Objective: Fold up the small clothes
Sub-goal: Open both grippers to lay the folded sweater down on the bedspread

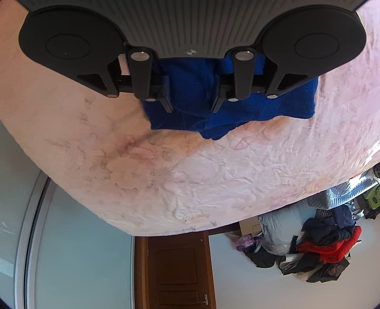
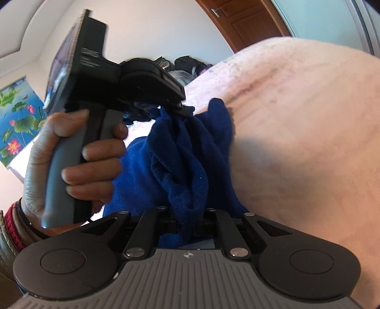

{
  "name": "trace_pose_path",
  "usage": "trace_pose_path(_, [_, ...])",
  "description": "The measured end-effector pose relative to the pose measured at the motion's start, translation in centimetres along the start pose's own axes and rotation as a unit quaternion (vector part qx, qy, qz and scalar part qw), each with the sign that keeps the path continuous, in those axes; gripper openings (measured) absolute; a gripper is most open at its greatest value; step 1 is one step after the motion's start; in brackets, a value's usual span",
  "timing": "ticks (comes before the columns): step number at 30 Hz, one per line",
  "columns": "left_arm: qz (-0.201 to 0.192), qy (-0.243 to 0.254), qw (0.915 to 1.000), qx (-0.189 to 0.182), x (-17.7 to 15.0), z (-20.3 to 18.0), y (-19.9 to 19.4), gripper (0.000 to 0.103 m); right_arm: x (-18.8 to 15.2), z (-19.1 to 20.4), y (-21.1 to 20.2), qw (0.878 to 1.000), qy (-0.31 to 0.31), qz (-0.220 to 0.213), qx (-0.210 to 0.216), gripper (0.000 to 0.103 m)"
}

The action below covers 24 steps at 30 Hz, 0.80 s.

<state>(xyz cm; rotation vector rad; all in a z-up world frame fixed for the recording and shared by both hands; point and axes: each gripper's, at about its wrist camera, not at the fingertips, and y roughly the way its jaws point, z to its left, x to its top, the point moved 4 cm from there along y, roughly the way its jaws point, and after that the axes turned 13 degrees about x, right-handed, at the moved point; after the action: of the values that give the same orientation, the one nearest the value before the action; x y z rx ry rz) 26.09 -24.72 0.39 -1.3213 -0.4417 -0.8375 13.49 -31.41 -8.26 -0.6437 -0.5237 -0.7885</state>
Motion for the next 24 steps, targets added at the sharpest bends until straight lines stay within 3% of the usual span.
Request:
trace_pose_path(2, [-0.022, -0.018, 0.9996, 0.004, 0.7, 0.9, -0.8, 0.073, -0.1, -0.3, 0.0, 1.0, 0.007, 0.0, 0.0, 0.01])
trace_pose_path(4, [-0.054, -0.035, 0.9978, 0.015, 1.4, 2.1, -1.8, 0.086, -0.1, -0.5, 0.2, 1.0, 0.012, 0.0, 0.001, 0.01])
trace_pose_path(6, [-0.072, -0.04, 0.9962, 0.032, 1.8, 3.3, -2.6, 0.086, -0.1, -0.9, 0.1, 1.0, 0.025, 0.002, -0.002, 0.013])
trace_pose_path(8, [-0.063, -0.034, 0.996, 0.054, 1.6, 4.4, -2.7, 0.086, -0.1, -1.2, -0.3, 0.999, 0.039, 0.004, -0.001, 0.022])
trace_pose_path(10, [-0.05, -0.027, 0.9961, 0.068, 0.5, 5.7, -2.4, 0.086, 0.1, -1.3, -1.2, 0.999, 0.044, 0.002, -0.003, 0.024])
trace_pose_path(13, [-0.033, -0.017, 0.9949, 0.093, -1.9, 7.3, -2.0, 0.086, 1.2, -0.9, -2.7, 0.999, 0.013, -0.02, -0.037, 0.031])
trace_pose_path(16, [-0.018, -0.018, 0.9927, 0.118, -4.2, 8.5, -1.7, 0.086, 3.6, -0.1, -2.8, 0.997, -0.033, -0.037, -0.067, 0.031])
trace_pose_path(19, [-0.003, -0.024, 0.9933, 0.113, -5.6, 9.0, -1.4, 0.086, 6.2, 1.0, 0.0, 0.995, -0.083, -0.009, -0.061, 0.04])
trace_pose_path(20, [0.002, -0.027, 0.9935, 0.111, -6.0, 9.1, -1.3, 0.086, 6.9, 1.2, 1.3, 0.993, -0.1, 0.002, -0.059, 0.056])
trace_pose_path(21, [0.005, -0.029, 0.9935, 0.11, -6.2, 9.2, -1.2, 0.086, 7.6, 1.4, 2.6, 0.992, -0.113, 0.011, -0.06, 0.066])
trace_pose_path(24, [0.008, -0.034, 0.9931, 0.112, -6.8, 9.8, -1.2, 0.086, 10.1, 1.3, 5.8, 0.991, -0.12, 0.022, -0.06, 0.066])
